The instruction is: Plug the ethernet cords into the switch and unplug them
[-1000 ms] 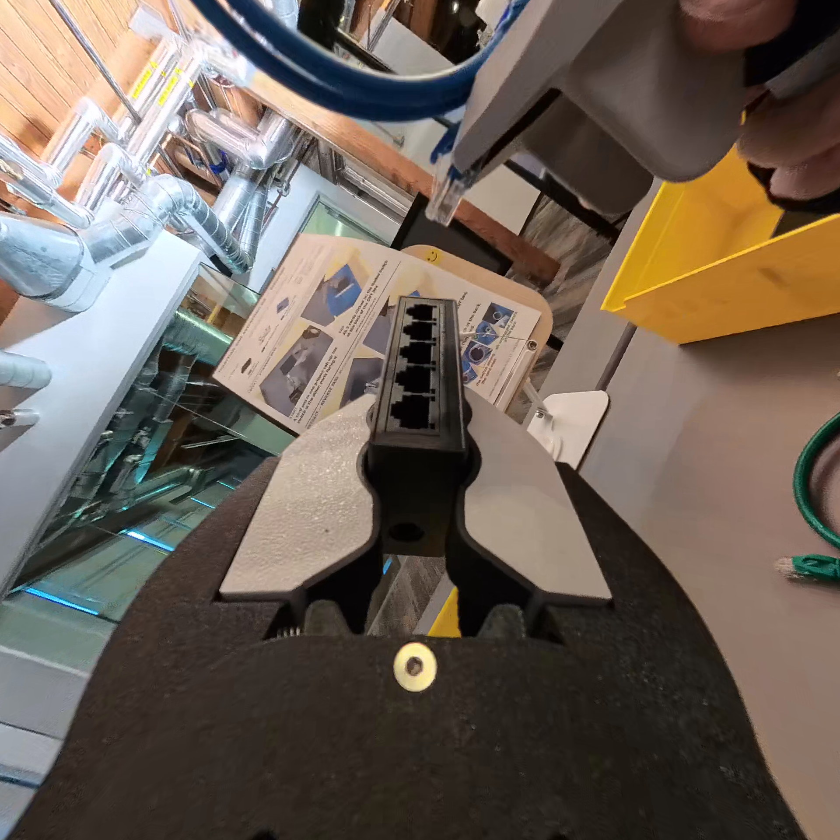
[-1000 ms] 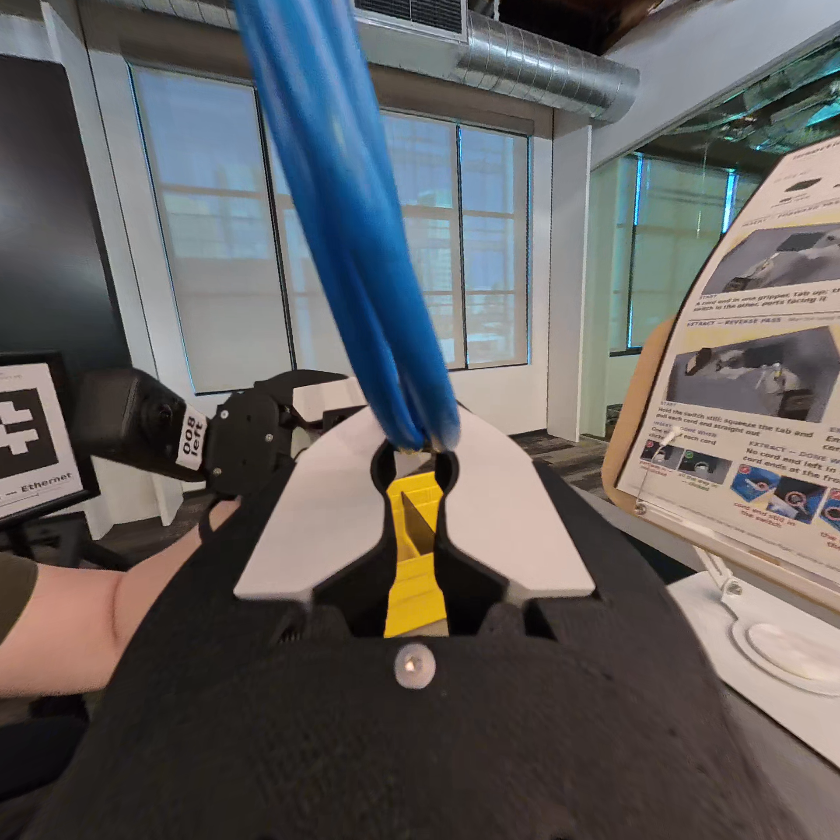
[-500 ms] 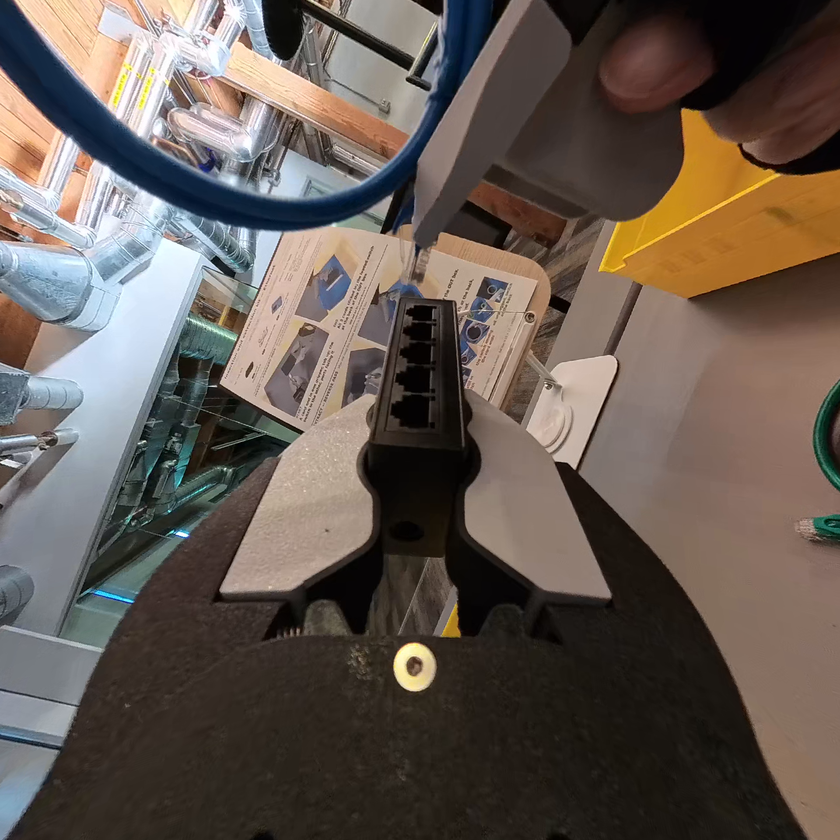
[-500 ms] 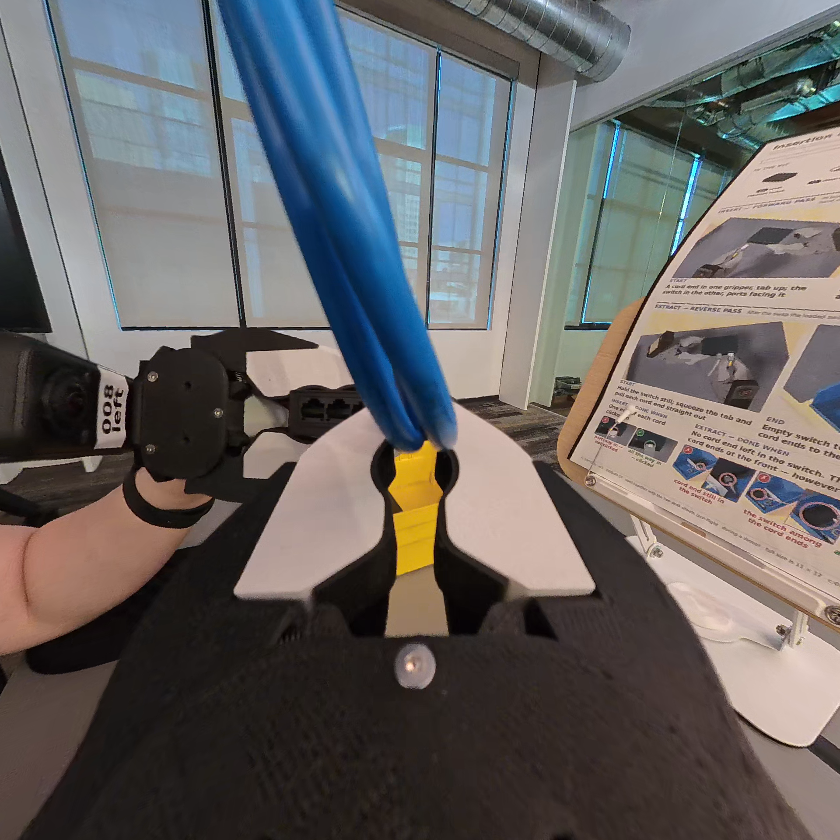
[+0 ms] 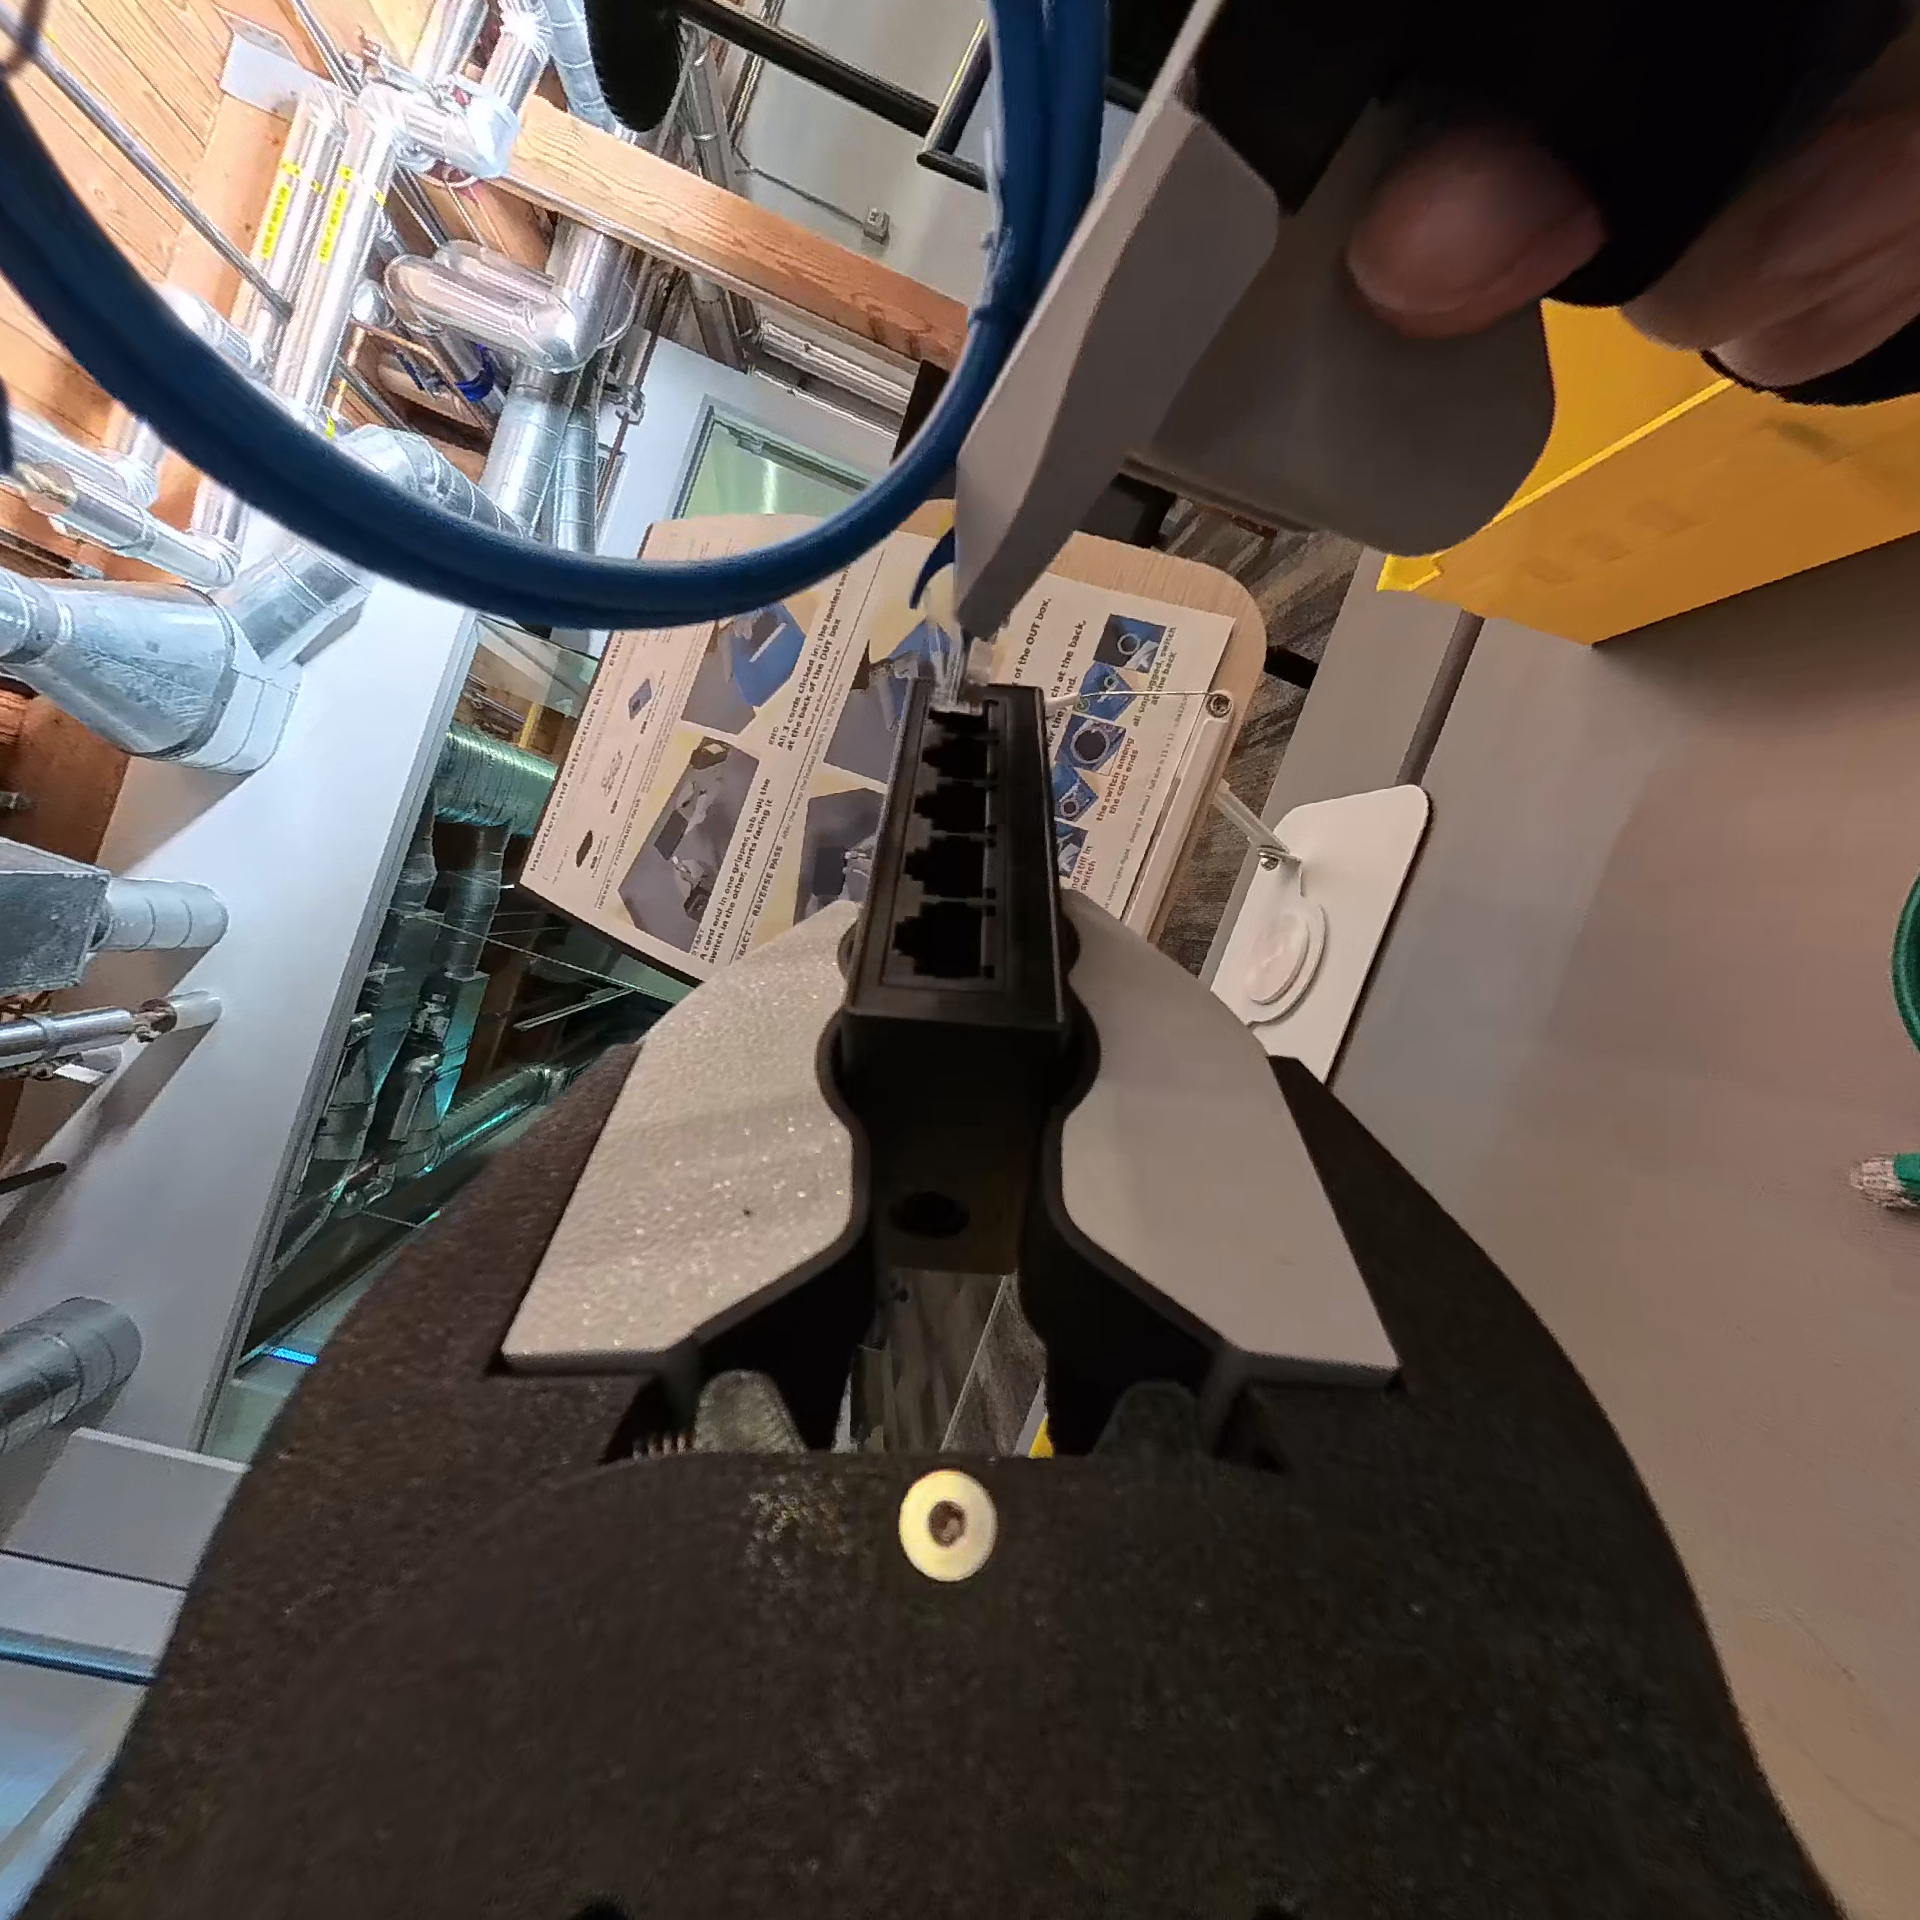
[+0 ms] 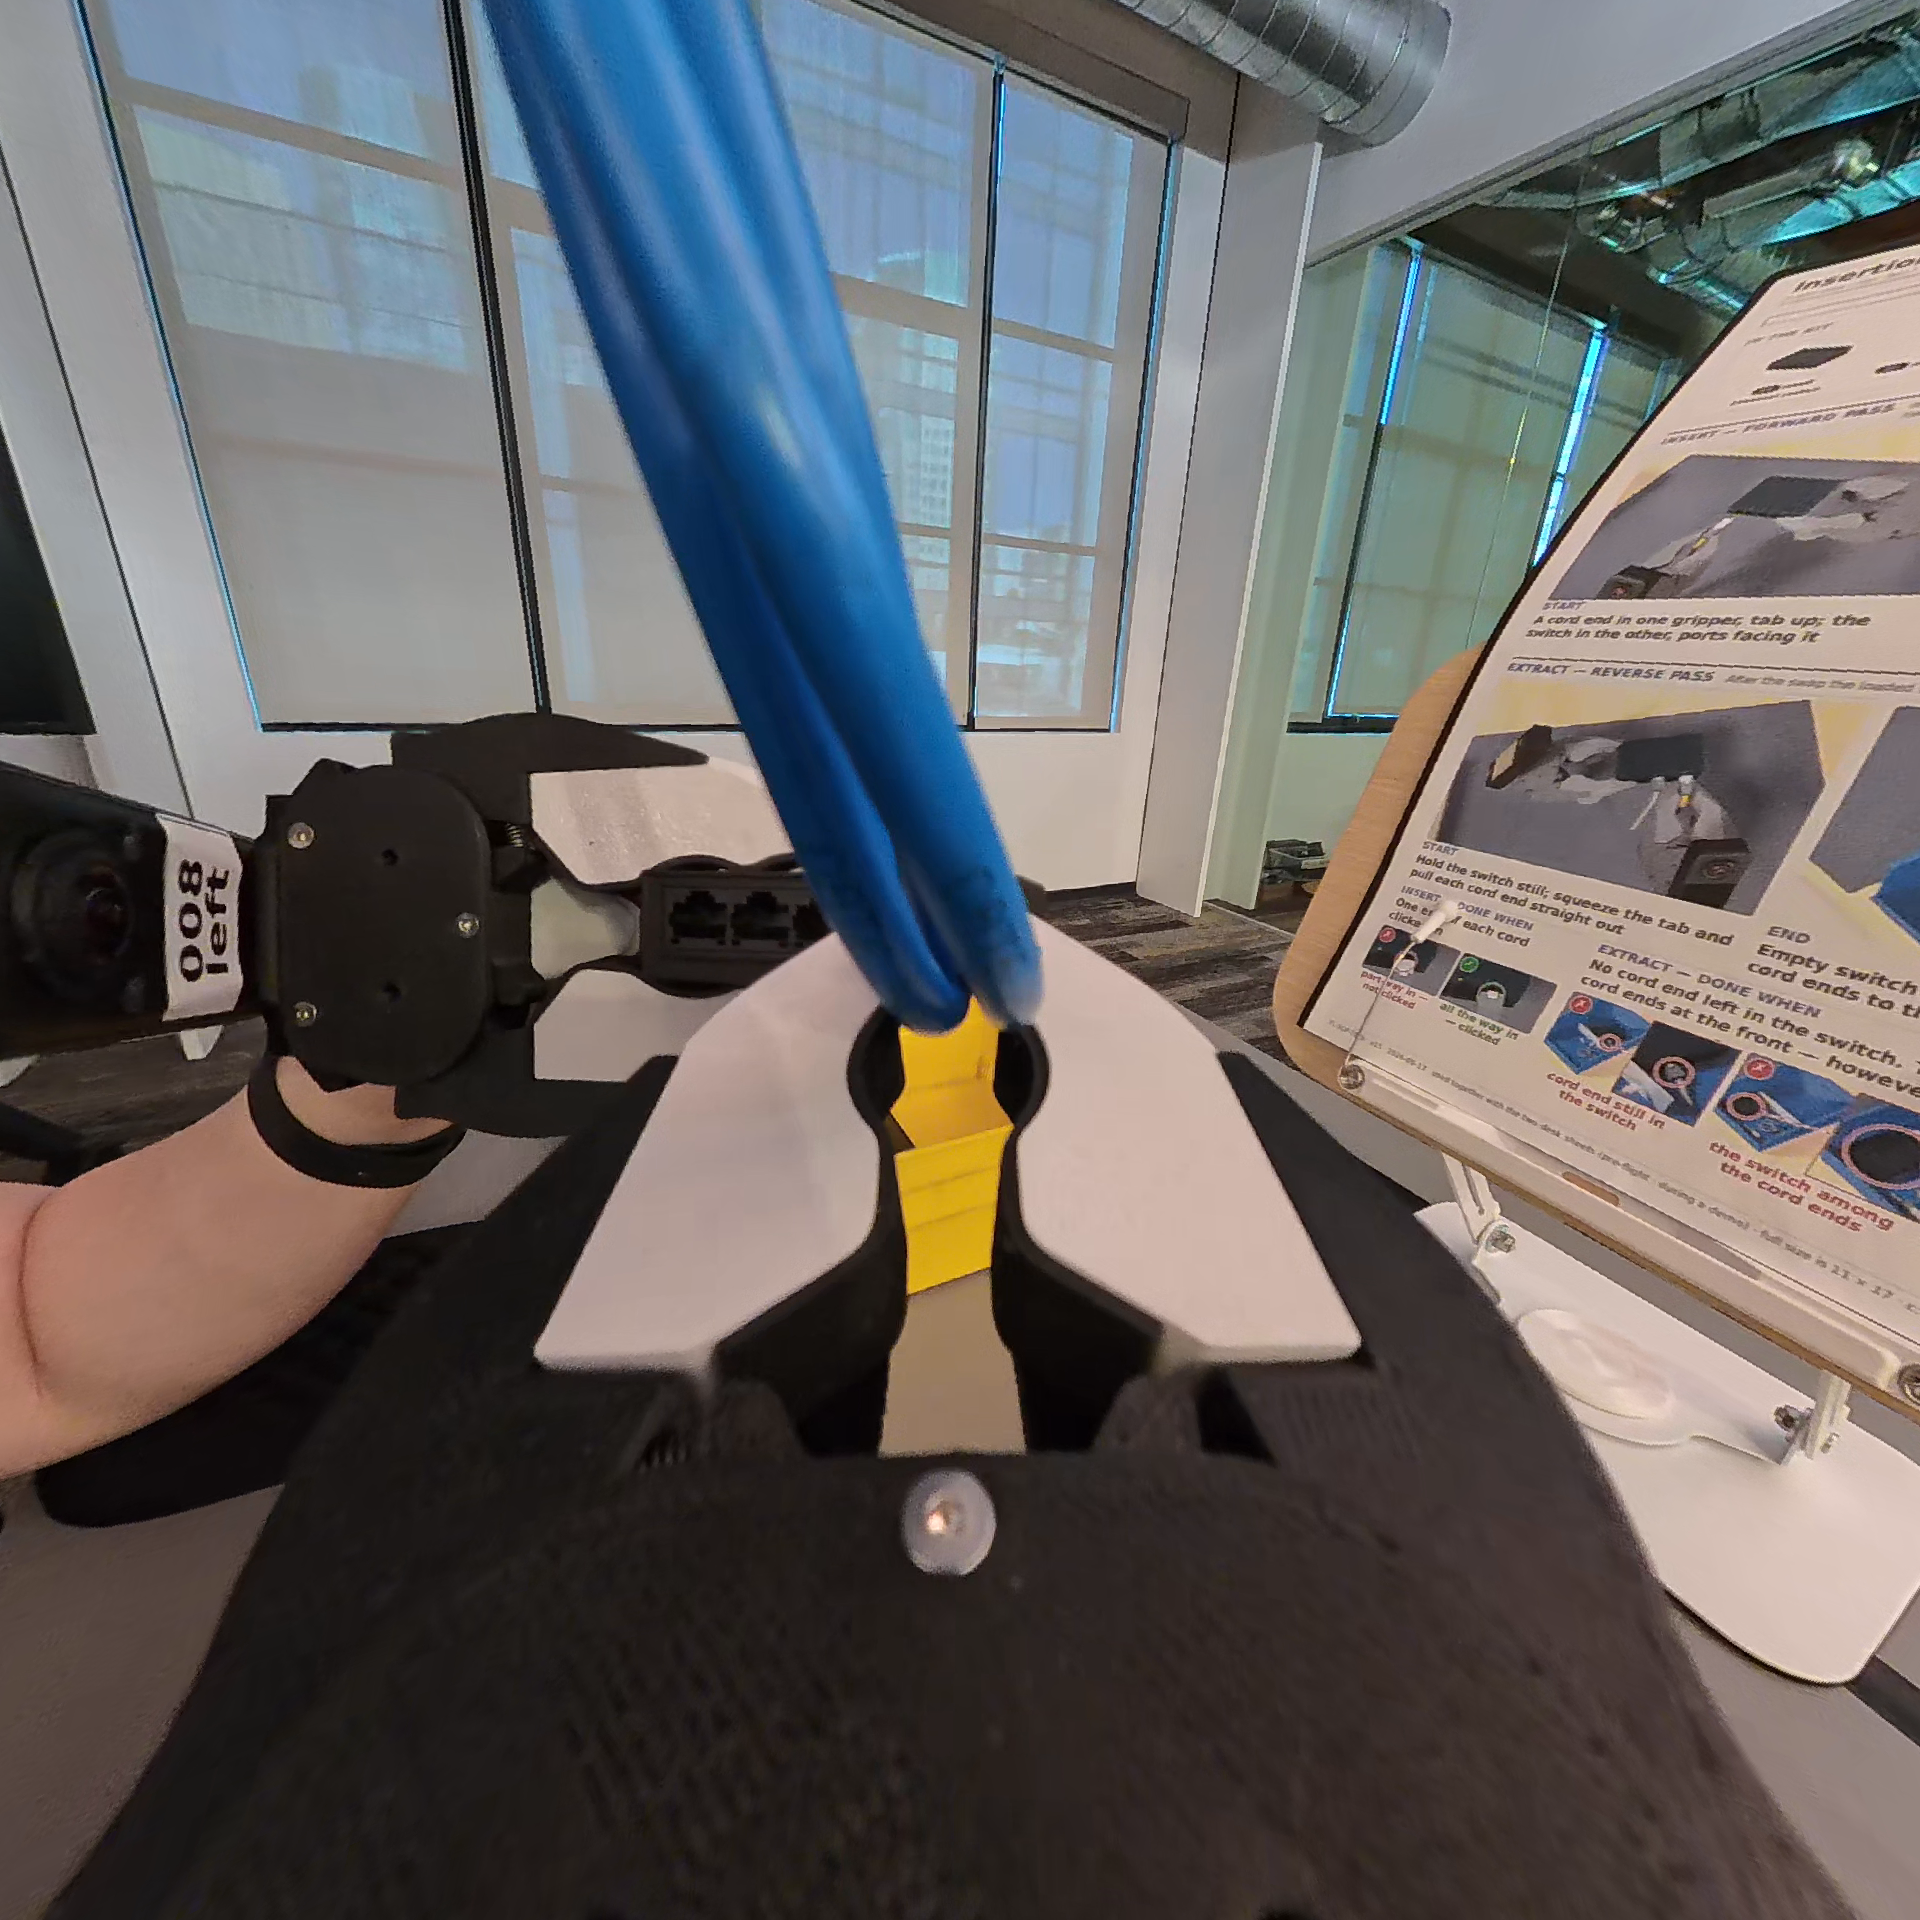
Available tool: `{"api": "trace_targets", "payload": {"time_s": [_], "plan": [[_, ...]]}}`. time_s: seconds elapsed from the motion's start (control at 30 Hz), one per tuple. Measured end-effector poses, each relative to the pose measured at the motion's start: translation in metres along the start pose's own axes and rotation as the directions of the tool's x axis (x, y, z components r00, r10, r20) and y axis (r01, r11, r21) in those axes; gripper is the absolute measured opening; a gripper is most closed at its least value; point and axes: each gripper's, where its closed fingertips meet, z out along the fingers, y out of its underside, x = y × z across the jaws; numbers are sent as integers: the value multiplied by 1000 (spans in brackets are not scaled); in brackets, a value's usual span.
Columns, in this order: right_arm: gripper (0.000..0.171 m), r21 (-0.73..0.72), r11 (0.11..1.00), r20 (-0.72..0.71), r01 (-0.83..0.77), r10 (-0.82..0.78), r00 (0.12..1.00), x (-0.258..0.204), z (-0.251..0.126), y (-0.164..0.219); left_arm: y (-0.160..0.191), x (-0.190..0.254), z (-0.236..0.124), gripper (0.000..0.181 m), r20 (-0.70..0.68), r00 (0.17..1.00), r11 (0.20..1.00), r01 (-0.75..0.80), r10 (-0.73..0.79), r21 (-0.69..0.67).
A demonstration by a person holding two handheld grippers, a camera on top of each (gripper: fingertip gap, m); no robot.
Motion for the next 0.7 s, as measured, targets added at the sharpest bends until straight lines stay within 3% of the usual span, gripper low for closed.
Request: {"api": "trace_targets", "payload": {"time_s": [0.7], "plan": [[13, 3, 1000, -12, 4, -4, 1000, -3, 3, 3, -2, -2, -2, 30, 22, 998, 999, -51, 51, 10]]}}
